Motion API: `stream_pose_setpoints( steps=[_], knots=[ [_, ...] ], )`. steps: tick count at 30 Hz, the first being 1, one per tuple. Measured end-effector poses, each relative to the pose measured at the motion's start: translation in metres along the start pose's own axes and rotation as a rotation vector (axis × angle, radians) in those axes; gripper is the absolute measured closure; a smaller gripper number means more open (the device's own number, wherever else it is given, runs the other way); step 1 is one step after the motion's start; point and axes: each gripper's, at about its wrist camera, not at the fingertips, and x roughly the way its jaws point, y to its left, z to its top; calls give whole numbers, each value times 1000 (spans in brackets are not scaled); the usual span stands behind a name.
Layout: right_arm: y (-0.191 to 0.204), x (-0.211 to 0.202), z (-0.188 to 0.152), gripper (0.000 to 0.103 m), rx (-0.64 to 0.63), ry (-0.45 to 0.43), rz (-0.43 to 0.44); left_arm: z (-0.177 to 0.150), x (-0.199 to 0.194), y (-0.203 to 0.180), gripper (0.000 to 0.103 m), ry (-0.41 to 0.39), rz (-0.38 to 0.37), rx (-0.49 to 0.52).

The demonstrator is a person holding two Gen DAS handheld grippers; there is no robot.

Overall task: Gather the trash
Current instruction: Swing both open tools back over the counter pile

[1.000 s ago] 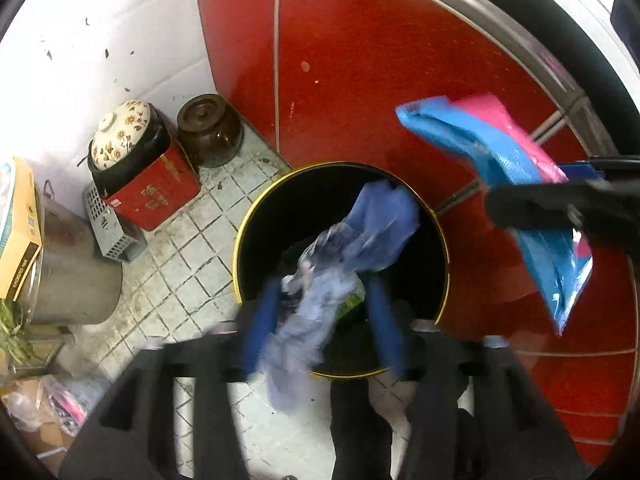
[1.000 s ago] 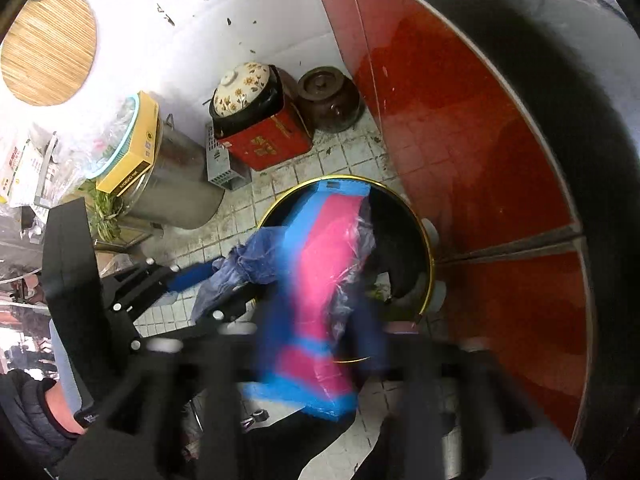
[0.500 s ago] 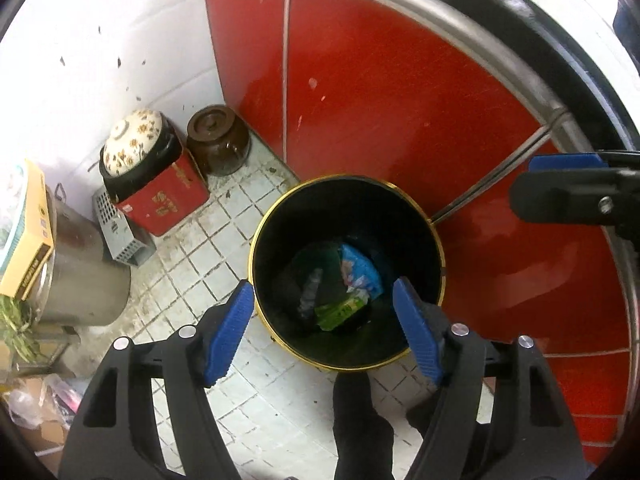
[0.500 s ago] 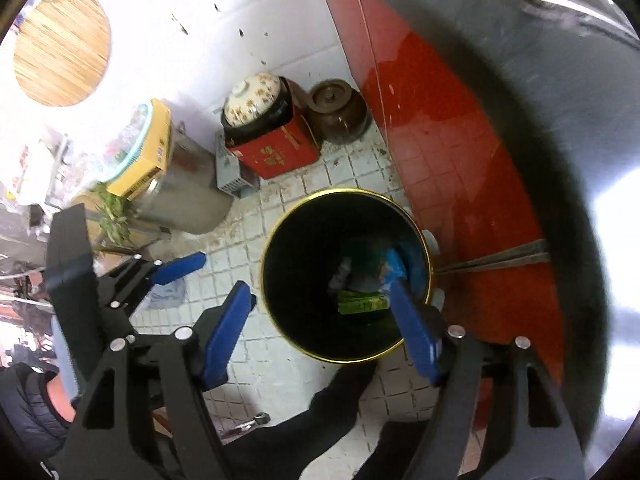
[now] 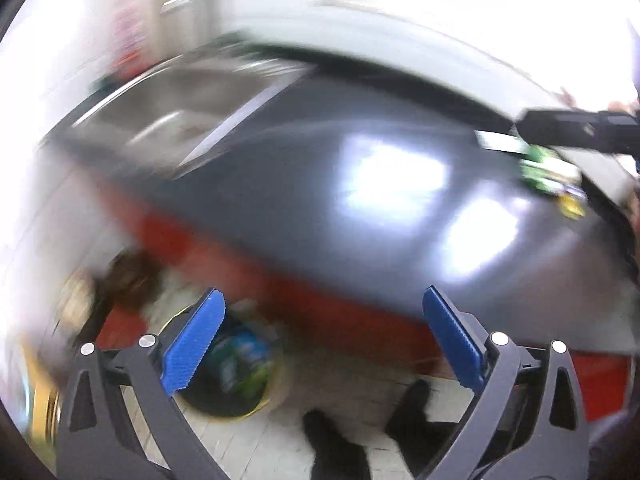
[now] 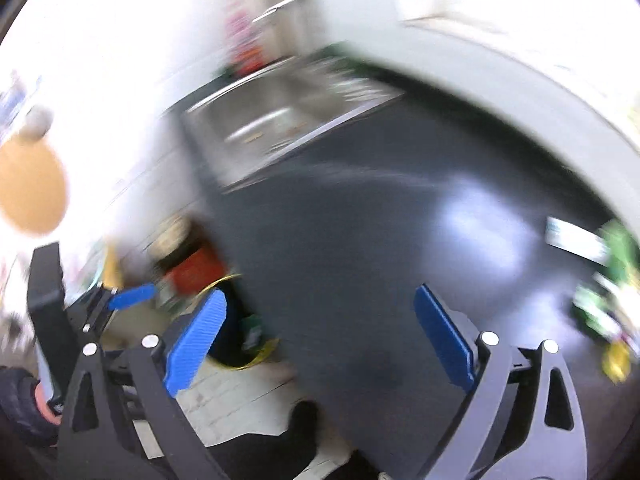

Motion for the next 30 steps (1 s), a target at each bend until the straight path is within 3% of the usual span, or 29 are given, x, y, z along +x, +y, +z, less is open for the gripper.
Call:
stream_pose_setpoints(
  steps=[4, 6, 10, 17, 24, 30],
  knots=[
    [-90, -61, -21, 8, 158, -70, -160, 40, 18, -100, 7, -41, -153, 211],
    [-135, -89, -37, 8, 237, -94, -249, 58, 23, -147, 7, -56, -236, 287],
    [-193, -132, -71, 8, 377, -146, -339, 82, 29, -222, 7, -62, -336, 393],
    [-271, -161, -104, 8, 475, -175, -366, 94, 45, -287, 7, -70, -364, 561],
    [-312, -137, -102, 8, 467, -124, -314, 104, 82, -312, 7, -36, -369, 635],
    [-364, -102, -104, 8, 446, -39, -298, 121, 146, -339, 7, -39, -340, 810]
  ],
)
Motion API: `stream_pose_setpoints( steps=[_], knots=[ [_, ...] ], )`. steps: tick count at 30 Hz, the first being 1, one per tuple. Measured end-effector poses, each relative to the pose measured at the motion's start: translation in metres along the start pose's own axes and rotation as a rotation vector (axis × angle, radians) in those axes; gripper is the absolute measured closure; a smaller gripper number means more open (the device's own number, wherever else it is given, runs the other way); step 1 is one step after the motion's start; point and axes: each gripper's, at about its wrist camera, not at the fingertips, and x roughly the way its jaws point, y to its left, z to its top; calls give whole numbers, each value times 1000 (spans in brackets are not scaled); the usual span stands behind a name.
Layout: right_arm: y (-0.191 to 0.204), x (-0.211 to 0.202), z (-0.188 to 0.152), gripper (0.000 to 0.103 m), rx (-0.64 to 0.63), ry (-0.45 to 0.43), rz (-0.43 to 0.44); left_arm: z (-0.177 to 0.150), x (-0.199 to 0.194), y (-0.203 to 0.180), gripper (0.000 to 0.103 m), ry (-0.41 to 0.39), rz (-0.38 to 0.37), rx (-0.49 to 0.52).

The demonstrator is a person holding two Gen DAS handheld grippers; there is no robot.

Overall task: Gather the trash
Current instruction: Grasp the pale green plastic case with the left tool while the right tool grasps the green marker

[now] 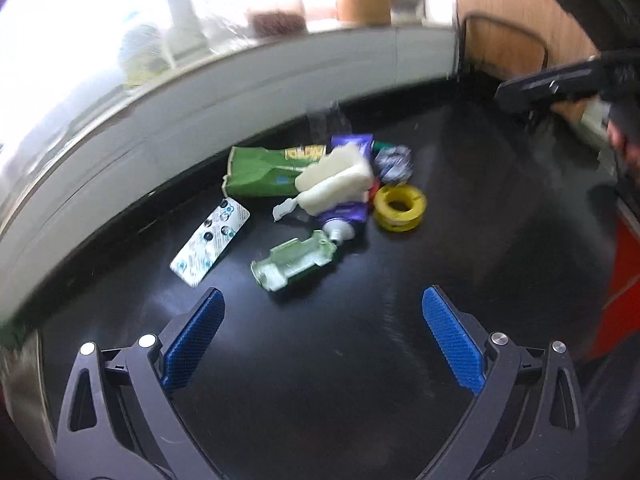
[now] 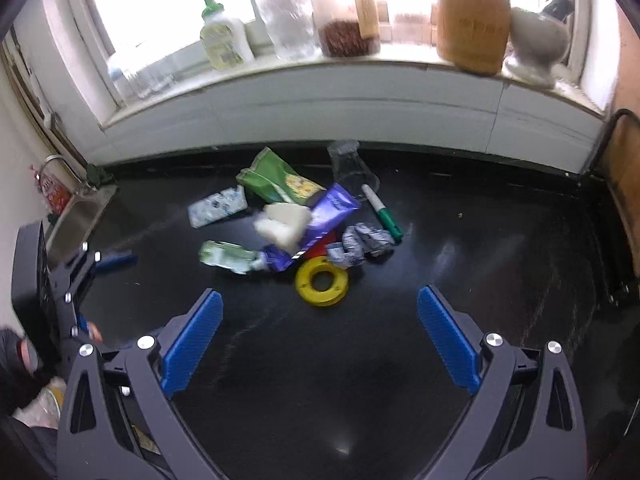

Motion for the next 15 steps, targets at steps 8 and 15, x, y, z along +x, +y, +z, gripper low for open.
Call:
stream_pose_setpoints(
  steps=[8, 15],
  knots=[
    [-54, 91, 37, 12, -55, 100, -5, 25, 78, 23, 7, 53, -73, 123],
    [-80, 167, 70, 21, -114, 183, -5, 28, 115, 29, 7, 121, -115, 181]
  ],
)
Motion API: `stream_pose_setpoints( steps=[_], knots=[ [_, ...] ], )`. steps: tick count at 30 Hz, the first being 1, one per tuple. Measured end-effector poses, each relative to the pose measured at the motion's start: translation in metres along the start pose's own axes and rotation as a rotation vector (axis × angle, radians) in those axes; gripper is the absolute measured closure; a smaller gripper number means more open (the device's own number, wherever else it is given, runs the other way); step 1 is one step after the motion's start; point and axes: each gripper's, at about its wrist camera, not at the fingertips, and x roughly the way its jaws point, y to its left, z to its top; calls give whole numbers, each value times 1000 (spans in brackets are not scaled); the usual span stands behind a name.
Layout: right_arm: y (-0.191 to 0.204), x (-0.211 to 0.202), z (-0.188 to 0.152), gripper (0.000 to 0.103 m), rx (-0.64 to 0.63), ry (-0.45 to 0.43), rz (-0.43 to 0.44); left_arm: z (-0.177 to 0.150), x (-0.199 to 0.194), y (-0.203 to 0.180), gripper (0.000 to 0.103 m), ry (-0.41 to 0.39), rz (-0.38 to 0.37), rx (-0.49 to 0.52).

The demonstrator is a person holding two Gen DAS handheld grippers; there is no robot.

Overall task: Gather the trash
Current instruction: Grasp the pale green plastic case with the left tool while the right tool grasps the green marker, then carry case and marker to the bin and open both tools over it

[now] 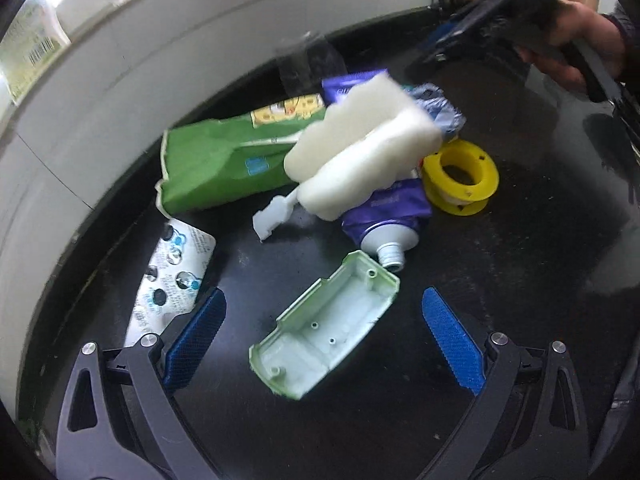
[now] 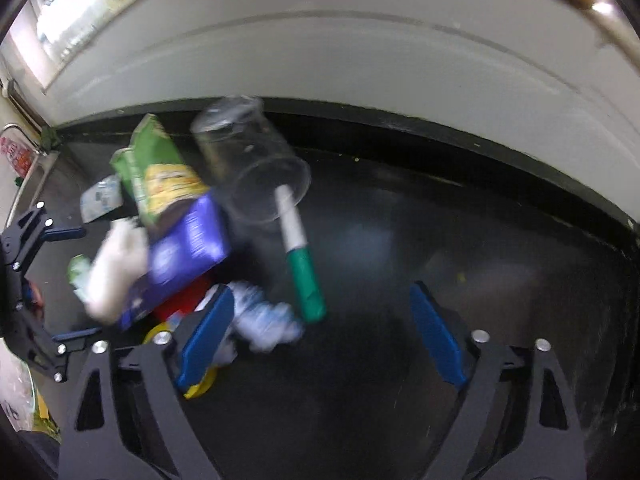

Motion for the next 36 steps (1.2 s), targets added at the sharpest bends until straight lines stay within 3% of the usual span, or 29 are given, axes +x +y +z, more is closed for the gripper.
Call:
stream_pose_setpoints(
  steps=[2, 6, 8, 10, 12, 17, 26, 36],
  knots=[
    [0, 9, 6, 25, -26, 4, 10, -1, 6, 4, 7, 8, -11, -24],
    [7, 22, 10, 40, -95, 1, -10, -2, 10, 0, 17, 4, -19, -35],
    [14, 22, 9, 55, -140, -4, -26, -3, 8, -3, 22, 1, -30, -52],
    [20, 19, 7, 82, -160, 4, -14, -4, 6, -6, 32, 5, -26, -68],
    [23, 16, 3, 89, -158, 18, -11, -5, 3, -10, 41, 10, -18, -94],
    [26, -2, -14, 89, -132, 37, -20, -8, -8, -29, 46, 20, -15, -156],
    [30, -86, -66, 89, -31, -41, -85, -21, -67, -58, 46, -40, 40, -281],
    [91, -150, -139, 89, 71, -106, -68, -57, -141, -89, 46, -86, 73, -355]
  ],
)
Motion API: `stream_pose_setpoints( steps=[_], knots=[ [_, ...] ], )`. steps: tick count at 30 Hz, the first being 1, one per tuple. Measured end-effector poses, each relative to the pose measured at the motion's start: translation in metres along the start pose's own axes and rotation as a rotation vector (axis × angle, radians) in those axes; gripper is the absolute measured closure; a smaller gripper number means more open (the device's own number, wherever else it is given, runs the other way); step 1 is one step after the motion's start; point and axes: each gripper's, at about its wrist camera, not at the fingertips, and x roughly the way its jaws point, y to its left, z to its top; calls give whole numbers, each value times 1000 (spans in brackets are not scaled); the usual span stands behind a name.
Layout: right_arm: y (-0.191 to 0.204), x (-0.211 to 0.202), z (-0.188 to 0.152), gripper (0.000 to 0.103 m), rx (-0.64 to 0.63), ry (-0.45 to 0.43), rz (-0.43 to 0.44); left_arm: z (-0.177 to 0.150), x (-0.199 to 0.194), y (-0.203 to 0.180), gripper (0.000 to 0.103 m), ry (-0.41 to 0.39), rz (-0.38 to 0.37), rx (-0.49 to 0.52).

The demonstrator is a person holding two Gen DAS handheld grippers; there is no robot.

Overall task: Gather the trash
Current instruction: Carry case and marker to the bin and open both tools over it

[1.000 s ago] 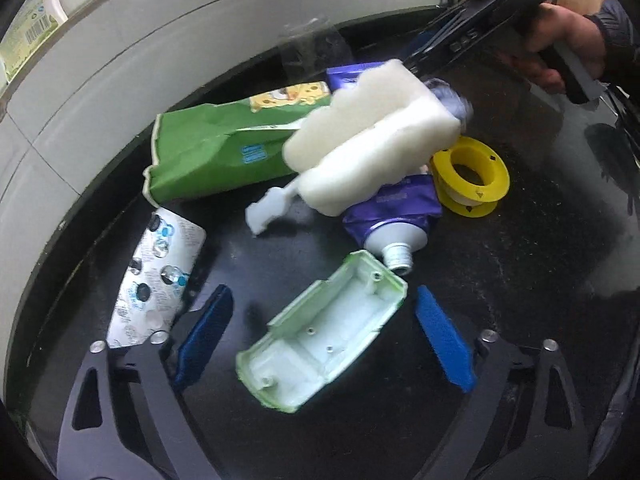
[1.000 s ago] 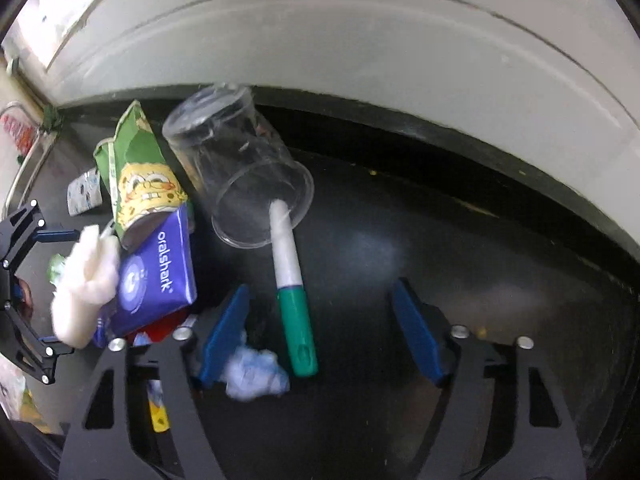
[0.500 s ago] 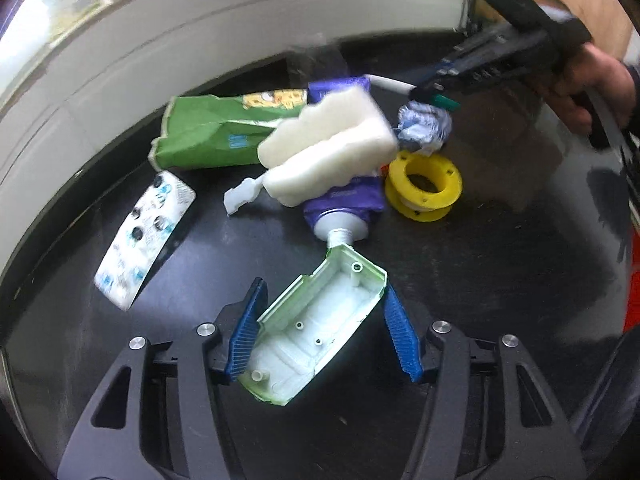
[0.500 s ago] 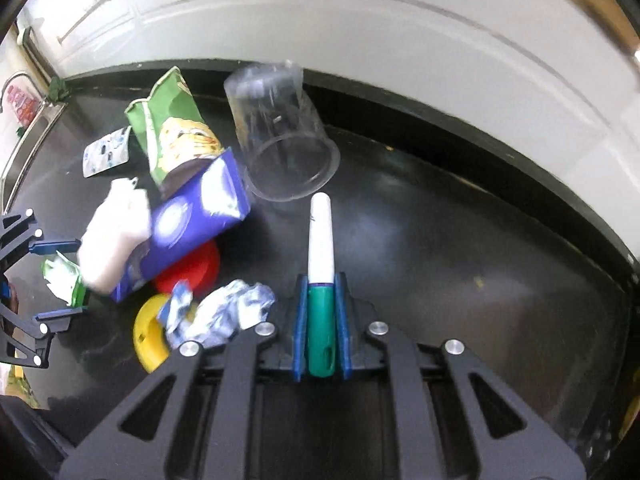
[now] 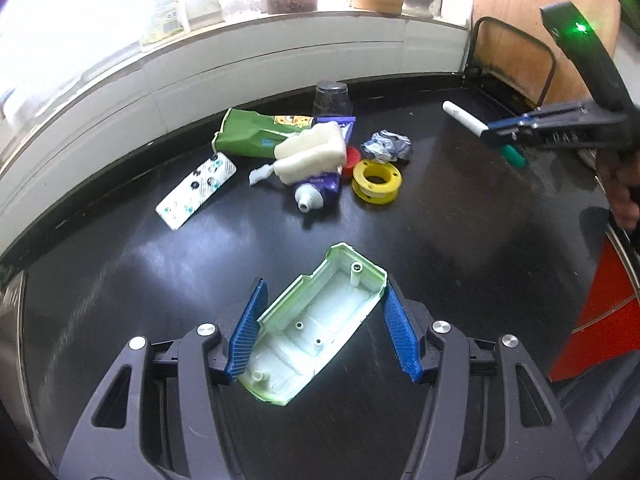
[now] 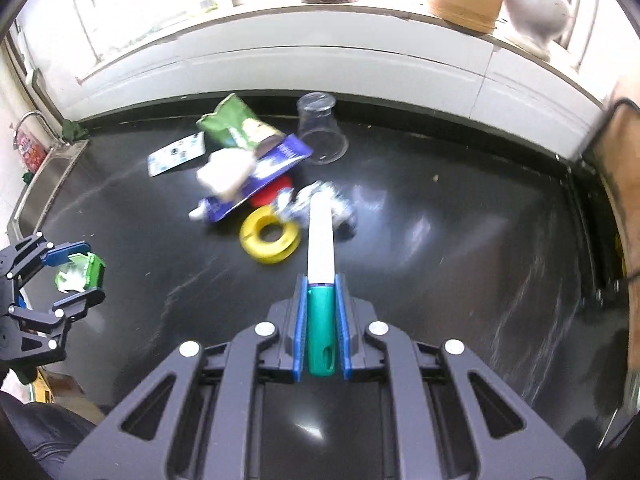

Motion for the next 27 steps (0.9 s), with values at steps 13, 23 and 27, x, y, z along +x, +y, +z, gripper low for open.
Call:
stream_pose_setpoints(
  steps=[13, 23, 27],
  knots=[
    [86, -16, -4, 89, -70, -44, 61, -33, -46, 29, 46, -37, 83, -63],
    [279, -13, 24, 89, -371, -61, 354, -117, -133, 129, 46, -79, 356, -353],
    [379, -6, 14, 89, -517, -18, 493, -189, -179, 170, 46, -53, 505, -497]
  ],
)
